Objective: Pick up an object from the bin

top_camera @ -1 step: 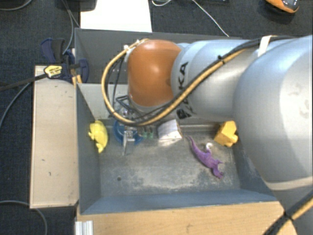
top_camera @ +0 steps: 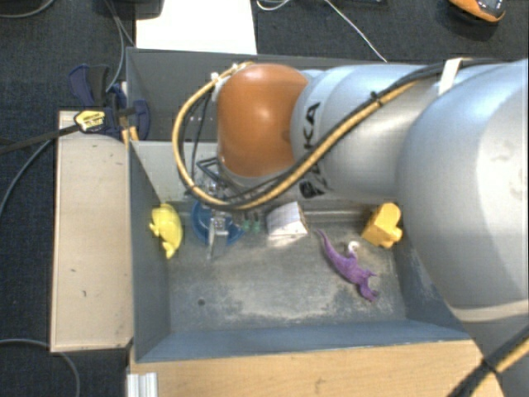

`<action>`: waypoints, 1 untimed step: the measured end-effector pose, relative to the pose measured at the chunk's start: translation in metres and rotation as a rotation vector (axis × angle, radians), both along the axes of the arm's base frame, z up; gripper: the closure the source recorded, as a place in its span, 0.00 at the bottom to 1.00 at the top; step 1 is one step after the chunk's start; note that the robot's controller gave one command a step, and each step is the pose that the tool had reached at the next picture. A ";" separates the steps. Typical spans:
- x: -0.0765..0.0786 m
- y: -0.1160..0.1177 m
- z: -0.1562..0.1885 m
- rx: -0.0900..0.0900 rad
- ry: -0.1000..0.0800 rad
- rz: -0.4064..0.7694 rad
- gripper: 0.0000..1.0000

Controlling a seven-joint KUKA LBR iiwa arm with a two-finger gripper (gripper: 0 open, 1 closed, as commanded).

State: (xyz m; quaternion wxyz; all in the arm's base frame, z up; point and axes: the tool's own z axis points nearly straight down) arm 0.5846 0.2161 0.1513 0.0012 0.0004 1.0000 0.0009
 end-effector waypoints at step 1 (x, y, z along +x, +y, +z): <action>0.005 -0.031 -0.020 0.000 0.004 -0.048 0.00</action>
Offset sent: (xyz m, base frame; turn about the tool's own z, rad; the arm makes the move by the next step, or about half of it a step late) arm -0.0031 -0.0605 -0.0497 0.0883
